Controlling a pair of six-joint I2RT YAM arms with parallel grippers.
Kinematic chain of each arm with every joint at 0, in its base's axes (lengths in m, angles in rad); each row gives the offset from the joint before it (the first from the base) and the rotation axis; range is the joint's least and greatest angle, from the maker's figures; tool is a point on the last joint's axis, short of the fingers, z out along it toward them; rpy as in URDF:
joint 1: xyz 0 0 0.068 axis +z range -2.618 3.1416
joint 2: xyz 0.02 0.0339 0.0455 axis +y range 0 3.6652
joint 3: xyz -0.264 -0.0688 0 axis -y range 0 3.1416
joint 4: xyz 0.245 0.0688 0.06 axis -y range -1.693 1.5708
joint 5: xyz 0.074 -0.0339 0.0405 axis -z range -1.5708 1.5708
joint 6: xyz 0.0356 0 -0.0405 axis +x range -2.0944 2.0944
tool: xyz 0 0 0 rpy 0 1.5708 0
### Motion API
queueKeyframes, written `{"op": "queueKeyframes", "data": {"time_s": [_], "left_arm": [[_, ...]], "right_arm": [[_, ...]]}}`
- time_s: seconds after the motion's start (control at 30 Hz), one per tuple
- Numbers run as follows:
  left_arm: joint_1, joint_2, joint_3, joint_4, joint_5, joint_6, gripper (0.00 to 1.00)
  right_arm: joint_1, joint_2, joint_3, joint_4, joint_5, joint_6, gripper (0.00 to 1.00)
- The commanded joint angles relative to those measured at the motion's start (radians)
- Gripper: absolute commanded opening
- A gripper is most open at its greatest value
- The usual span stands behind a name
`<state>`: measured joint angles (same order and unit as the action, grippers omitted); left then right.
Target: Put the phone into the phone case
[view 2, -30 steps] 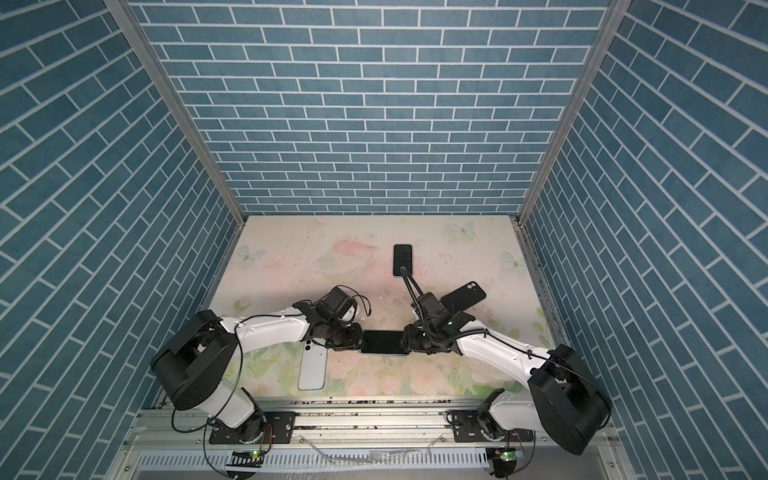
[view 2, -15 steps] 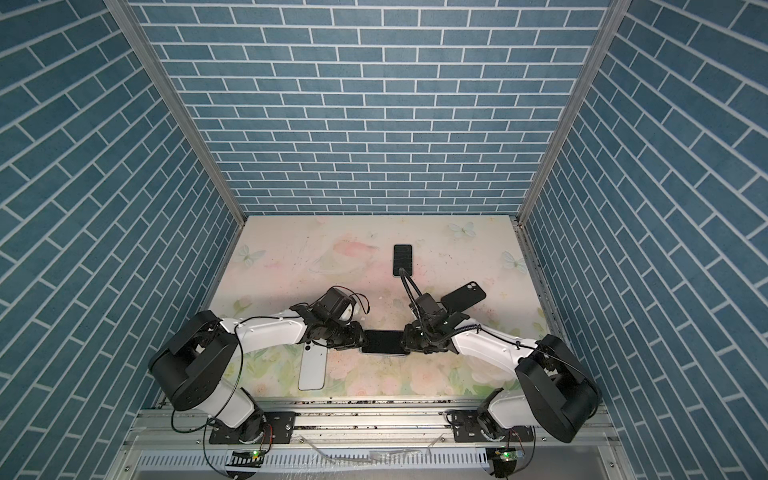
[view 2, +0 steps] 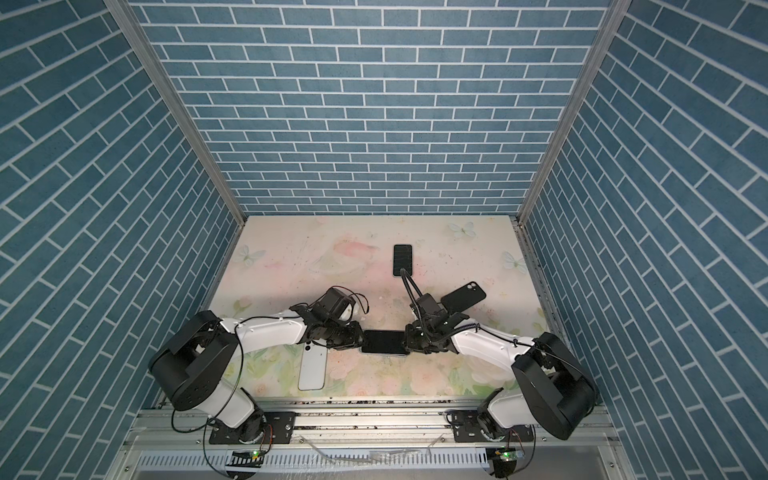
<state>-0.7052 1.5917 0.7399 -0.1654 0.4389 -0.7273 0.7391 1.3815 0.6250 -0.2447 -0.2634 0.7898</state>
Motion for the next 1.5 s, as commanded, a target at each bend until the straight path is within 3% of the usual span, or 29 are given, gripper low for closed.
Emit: {"op": "queueKeyframes", "data": {"time_s": [0.0,0.23,1.0,1.17,1.3,1.47], "left_arm": [[0.004,0.009,-0.014,0.002,-0.009,-0.003,0.34],[0.004,0.015,-0.013,0.013,-0.001,-0.006,0.28],[0.003,0.033,-0.019,0.05,0.039,-0.022,0.28],[0.003,0.006,0.014,-0.049,0.003,0.02,0.28],[0.004,-0.049,0.079,-0.222,-0.098,0.104,0.29],[0.004,-0.127,0.129,-0.306,-0.155,0.153,0.31]], "right_arm": [[0.0,0.011,-0.011,0.051,-0.037,0.038,0.32],[0.001,0.013,-0.034,0.1,-0.059,0.061,0.32],[0.017,0.09,-0.018,0.212,-0.141,0.11,0.32],[0.01,-0.024,-0.001,0.03,0.021,0.062,0.38],[-0.014,-0.158,0.003,-0.127,0.138,0.013,0.43],[-0.031,-0.273,-0.006,-0.215,0.17,-0.024,0.43]]}}
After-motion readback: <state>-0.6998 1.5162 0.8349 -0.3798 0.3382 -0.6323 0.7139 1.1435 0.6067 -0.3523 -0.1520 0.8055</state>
